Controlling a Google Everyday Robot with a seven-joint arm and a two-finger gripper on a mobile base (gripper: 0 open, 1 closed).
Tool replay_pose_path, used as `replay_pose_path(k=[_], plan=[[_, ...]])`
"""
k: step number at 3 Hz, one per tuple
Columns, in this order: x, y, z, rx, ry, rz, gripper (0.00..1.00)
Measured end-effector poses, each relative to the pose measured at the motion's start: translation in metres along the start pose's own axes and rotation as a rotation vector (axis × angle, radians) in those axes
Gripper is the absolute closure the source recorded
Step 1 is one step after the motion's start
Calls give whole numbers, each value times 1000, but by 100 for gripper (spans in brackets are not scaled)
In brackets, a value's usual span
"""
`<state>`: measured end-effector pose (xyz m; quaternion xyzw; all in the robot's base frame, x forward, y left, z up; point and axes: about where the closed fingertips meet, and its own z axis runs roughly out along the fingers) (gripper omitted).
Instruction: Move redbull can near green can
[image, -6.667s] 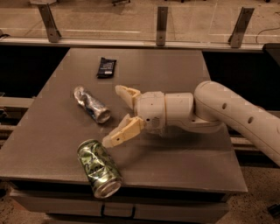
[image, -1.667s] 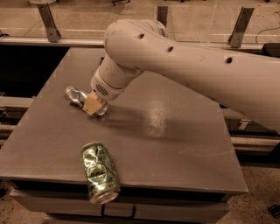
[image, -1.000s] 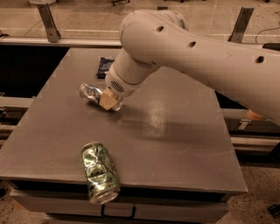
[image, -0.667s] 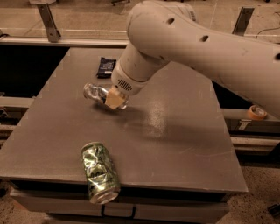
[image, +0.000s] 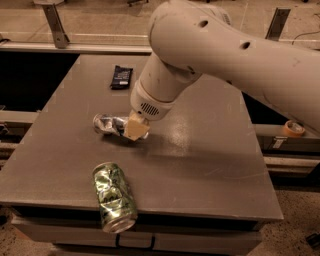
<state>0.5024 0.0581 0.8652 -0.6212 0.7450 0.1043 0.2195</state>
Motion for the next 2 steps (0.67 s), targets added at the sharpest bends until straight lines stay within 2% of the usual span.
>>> replay_pose_path(k=[1,2], plan=[[9,22,3,-54,23,-37,100],[14,36,6,-88,38,-54,82]])
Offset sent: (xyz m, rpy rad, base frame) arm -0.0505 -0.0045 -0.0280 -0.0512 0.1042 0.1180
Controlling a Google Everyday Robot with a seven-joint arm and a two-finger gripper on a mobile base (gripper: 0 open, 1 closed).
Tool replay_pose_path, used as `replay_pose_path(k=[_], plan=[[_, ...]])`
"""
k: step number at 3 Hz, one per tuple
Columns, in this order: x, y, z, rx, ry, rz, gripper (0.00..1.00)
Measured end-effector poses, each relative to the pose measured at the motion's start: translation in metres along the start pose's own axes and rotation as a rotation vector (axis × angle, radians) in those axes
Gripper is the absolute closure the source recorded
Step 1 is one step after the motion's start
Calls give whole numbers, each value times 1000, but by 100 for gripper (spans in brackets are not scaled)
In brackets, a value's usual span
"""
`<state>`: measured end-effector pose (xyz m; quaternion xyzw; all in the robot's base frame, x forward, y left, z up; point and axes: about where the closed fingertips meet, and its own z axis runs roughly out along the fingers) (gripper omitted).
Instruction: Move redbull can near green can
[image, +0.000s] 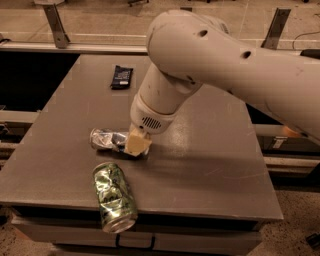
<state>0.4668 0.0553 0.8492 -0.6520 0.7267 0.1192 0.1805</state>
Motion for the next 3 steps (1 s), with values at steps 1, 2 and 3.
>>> replay_pose_path(k=[1,2,3], plan=[[4,7,2,-21,15,-14,58],[9,9,1,-29,31,-25,36],[11,9,0,-35,44,-38,12]])
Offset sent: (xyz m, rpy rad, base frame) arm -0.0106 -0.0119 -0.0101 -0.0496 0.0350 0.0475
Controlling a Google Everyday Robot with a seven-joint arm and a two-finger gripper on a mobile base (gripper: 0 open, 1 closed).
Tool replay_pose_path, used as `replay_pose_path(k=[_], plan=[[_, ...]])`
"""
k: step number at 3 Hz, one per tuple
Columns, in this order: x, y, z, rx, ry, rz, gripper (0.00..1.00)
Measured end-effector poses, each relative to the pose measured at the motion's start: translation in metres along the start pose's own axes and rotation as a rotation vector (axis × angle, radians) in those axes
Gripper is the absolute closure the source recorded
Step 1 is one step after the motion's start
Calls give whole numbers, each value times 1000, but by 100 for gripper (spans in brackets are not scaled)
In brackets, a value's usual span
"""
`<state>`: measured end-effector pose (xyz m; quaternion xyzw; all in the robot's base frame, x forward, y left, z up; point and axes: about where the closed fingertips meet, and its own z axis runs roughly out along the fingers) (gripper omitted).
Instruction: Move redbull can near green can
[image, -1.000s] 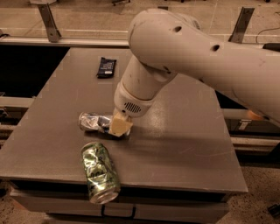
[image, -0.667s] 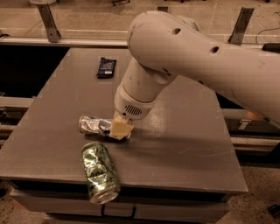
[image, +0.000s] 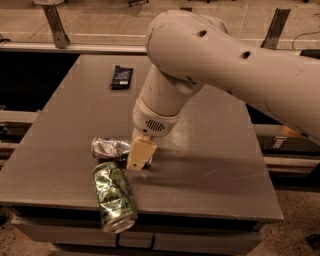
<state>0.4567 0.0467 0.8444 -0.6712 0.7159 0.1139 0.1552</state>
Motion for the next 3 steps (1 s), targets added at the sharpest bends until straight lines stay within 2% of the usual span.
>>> replay_pose_path(k=[1,2,3], plan=[[0,-4,-2,3,12,-13,0],[2,-12,-8,20,25,-18,0],[15,-39,-50,127,-23,8,0]])
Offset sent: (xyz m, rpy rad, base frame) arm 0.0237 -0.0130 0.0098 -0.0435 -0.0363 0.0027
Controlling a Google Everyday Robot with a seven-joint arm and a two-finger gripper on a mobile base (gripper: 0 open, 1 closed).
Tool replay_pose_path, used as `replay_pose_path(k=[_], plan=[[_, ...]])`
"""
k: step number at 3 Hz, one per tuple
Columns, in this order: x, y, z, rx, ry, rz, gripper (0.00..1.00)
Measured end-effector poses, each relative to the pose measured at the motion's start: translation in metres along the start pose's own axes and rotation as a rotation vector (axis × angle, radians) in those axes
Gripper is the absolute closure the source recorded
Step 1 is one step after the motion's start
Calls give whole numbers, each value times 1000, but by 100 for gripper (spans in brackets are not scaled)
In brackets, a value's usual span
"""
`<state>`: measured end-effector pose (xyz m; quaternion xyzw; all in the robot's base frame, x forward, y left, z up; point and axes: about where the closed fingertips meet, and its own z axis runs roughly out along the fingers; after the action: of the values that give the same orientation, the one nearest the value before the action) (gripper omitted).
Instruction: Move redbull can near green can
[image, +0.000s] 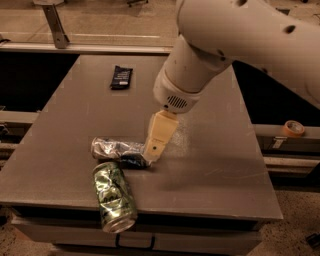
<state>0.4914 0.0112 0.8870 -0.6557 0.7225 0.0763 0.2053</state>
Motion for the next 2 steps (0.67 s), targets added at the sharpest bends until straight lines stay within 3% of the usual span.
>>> replay_pose_path(k=[1,2], plan=[[16,-45,-70,171,-133,36,0],[41,-92,-157,363,-320,52,0]])
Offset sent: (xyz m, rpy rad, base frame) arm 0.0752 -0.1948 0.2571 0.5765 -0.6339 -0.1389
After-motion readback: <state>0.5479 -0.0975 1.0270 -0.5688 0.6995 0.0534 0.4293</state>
